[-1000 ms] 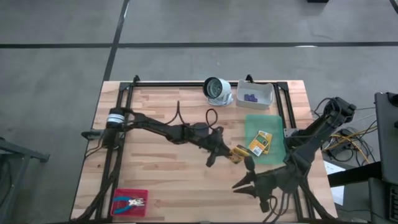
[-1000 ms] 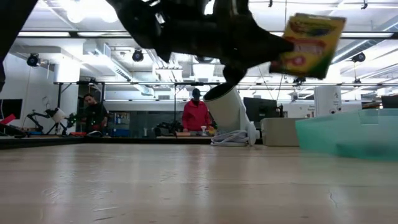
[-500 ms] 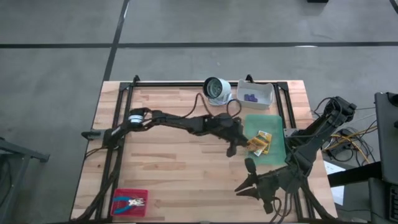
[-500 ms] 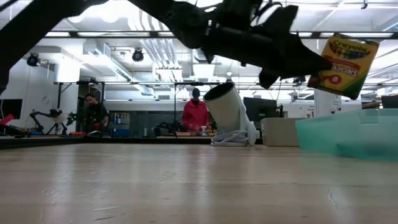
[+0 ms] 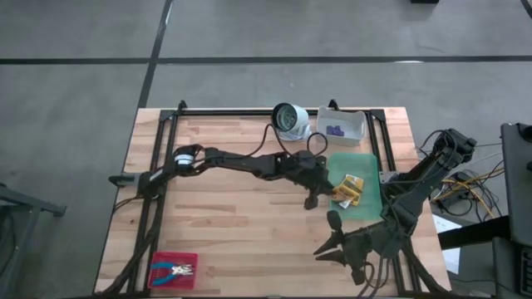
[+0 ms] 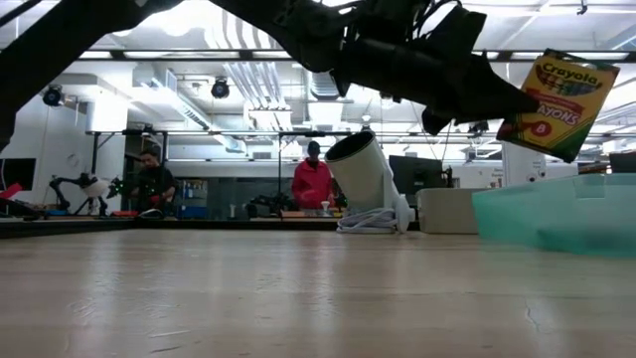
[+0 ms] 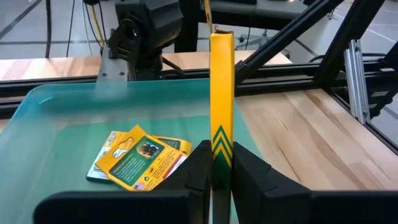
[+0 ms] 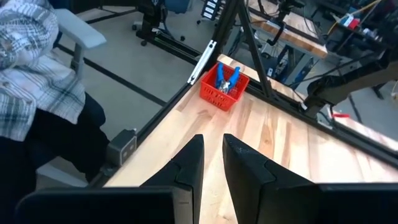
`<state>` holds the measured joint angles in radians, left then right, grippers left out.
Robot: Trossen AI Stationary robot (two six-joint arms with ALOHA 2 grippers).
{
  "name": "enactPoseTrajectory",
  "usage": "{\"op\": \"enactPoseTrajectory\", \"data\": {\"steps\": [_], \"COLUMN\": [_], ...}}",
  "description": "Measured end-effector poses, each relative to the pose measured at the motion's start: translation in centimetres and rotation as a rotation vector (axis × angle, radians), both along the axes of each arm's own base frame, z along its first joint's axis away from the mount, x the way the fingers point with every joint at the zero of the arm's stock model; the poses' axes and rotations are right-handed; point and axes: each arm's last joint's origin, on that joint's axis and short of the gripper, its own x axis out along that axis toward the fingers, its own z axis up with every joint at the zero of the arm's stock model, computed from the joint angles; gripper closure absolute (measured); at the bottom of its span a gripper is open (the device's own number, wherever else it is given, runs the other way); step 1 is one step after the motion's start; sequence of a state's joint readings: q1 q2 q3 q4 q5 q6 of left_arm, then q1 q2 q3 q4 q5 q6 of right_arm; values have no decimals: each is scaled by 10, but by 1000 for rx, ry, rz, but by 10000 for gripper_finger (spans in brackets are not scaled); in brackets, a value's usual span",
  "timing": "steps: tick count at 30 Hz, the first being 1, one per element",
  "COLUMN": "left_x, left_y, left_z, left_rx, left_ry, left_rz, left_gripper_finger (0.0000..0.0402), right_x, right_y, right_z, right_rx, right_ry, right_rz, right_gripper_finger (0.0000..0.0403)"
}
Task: Pick & Place School Supplies
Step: Put the crayon box into the green bin
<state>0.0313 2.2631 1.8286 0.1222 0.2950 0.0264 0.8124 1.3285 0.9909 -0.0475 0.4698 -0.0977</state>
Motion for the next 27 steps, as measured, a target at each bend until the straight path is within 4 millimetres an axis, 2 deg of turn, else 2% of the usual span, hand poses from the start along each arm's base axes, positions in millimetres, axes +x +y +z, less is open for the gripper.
{"op": "enactPoseTrajectory", "data": {"steps": [7, 13, 18, 27], "left_x": [-5, -23, -61, -160], "left_y": [-20, -31, -39, -37], "left_z": [6, 33, 39, 41], "left_rx": [48, 116, 211, 212], "left_ry": [15, -13, -16, -276], "left_rz": [-55, -80, 14, 75], "left_gripper_finger": [364, 364, 364, 365], "right_x": [0, -3, -3, 0], "right_y": [0, 3, 5, 9], "right_z": [0, 1, 4, 15], "right_rx": [82, 90, 90, 193], "right_ry": [25, 18, -5, -100], "right_rz": [-31, -16, -5, -2], "right_gripper_finger": [346, 346, 346, 346]}}
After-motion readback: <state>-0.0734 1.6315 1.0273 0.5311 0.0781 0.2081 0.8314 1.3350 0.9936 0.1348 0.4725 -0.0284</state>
